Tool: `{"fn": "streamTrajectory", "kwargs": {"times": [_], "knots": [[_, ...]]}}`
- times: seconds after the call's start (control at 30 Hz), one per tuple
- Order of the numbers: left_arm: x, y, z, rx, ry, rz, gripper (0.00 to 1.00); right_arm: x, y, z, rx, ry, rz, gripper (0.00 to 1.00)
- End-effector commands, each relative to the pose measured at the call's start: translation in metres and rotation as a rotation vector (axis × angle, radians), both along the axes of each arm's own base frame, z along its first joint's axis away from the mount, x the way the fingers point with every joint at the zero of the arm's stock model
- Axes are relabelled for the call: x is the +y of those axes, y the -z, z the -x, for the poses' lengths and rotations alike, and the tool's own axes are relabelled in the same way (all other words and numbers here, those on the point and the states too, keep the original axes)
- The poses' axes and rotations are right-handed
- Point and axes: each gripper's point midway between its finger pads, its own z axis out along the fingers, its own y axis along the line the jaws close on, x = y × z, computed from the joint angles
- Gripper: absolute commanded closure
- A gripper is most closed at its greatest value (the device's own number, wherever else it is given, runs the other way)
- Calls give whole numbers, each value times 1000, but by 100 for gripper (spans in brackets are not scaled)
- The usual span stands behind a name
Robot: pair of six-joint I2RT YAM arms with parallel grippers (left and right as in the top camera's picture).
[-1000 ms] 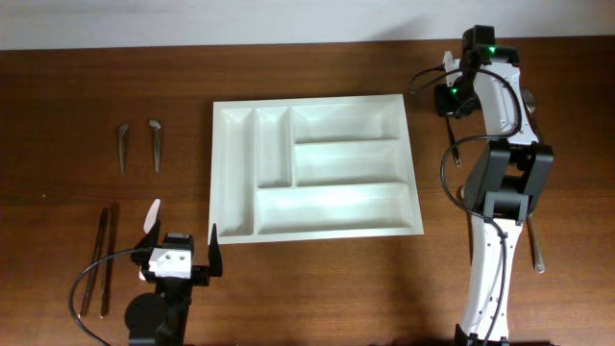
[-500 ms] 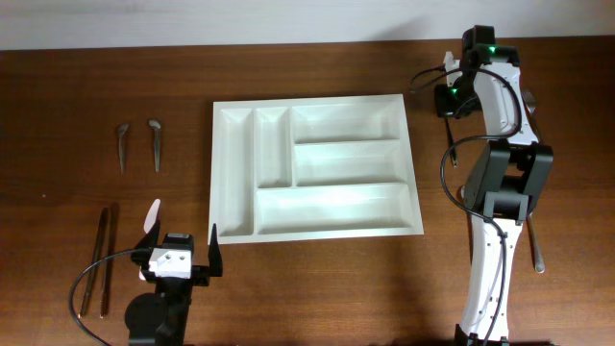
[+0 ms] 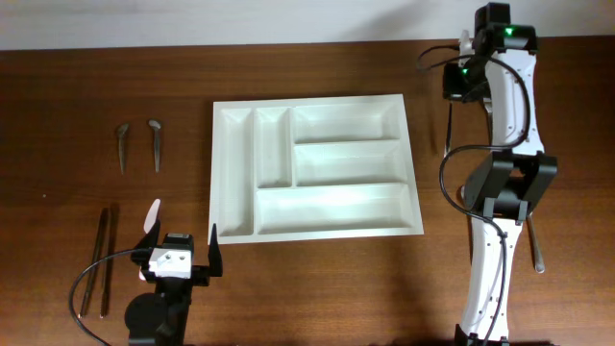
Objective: Pack container
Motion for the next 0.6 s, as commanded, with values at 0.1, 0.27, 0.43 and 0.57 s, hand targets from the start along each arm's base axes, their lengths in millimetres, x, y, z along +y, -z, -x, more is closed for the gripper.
{"fn": "streamTrajectory", "kwargs": {"times": [0.1,0.27,0.43,0.57], "knots": [[0,1,0,-5,2,-15,1,18,-40,-4,-71,74,-111,96],[0,1,0,-5,2,-15,1,33,-69,-4,-108,172,-234,96],[0,1,0,-5,2,-15,1,56,-83,-6,-98,286,-395,96],[0,1,0,-5,2,-15,1,73,-83,-6,-72,353,-427,96]]}}
